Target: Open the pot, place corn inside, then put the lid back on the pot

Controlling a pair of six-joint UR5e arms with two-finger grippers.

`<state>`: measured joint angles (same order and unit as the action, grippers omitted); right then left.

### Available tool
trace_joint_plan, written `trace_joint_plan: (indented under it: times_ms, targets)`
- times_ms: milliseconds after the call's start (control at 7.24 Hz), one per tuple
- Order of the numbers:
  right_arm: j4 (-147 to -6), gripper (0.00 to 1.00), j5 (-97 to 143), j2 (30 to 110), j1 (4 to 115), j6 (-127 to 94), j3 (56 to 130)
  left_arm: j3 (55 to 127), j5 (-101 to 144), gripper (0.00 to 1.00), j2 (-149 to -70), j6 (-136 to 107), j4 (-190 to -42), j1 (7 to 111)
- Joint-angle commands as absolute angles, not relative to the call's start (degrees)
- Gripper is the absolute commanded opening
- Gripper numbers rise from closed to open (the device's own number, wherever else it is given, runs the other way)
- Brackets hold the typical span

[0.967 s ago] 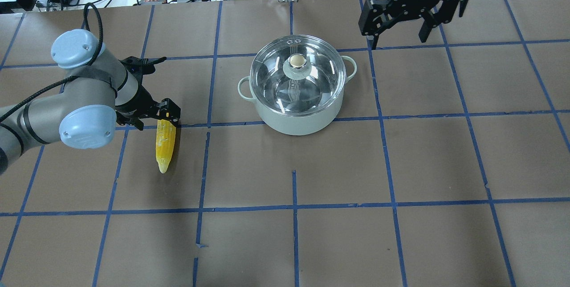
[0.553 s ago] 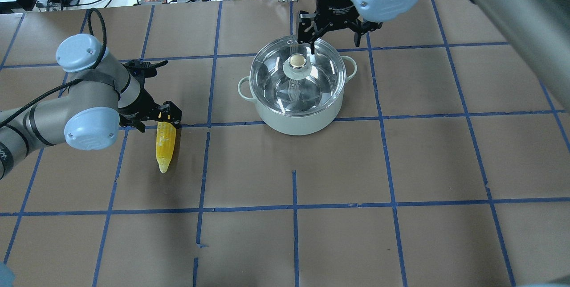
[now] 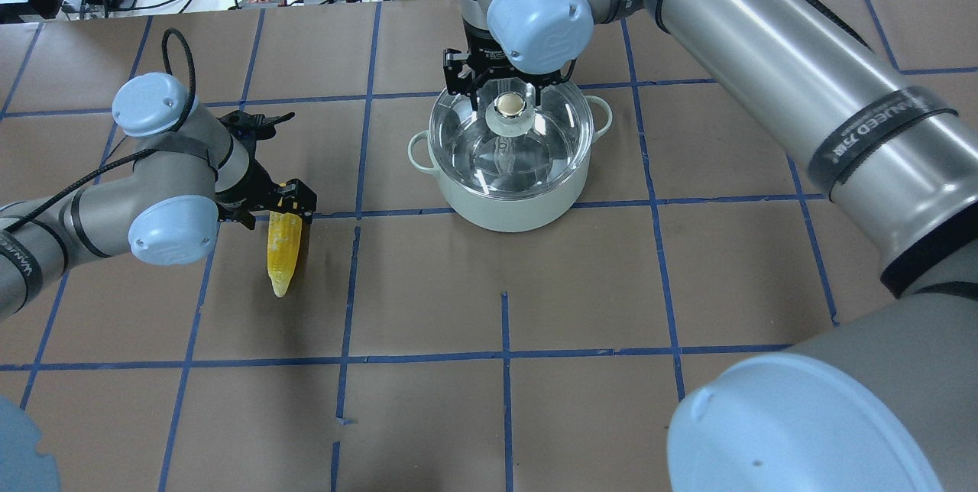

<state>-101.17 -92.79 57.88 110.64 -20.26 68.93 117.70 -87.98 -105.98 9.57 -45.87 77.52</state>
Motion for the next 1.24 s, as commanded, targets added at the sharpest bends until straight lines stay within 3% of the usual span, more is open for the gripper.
trace_joint_plan:
  times_ms: [0,138,276,415,553,691,967,1106]
  targets:
    - [-102.7,0.96,-92.4,56.7,111.2,-22.1,69.7,119.4,-88.0,1.0,-106.5,9.5,-42.9,77.5]
    - [-102.6,0.96,-92.4,57.6,110.7,-21.5,71.4,119.4,-88.0,1.0,-106.5,9.6,-42.5,77.4]
    - [-102.7,0.96,-92.4,58.0,110.4,-21.4,72.0,119.4,-87.7,0.92,-106.6,9.6,-40.7,77.5]
    - [-102.6,0.96,-92.1,58.1,110.3,-21.4,71.9,119.4,-87.6,0.74,-106.6,10.2,-40.3,77.4]
    - [-102.6,0.95,-91.8,58.5,110.0,-21.4,71.9,119.4,-87.4,0.34,-106.6,10.9,-40.3,77.3]
    - [-102.7,0.94,-91.8,58.5,109.8,-21.4,71.2,119.4,-87.5,0.02,-106.4,10.6,-40.4,77.4]
    - [-102.1,0.89,-90.9,58.6,109.5,-21.4,71.1,118.7,-89.2,0.0,-105.1,10.1,-38.0,77.6]
    - [-102.0,0.64,-90.9,58.7,109.3,-21.4,71.1,117.7,-92.8,0.0,-103.9,9.7,-39.8,77.9]
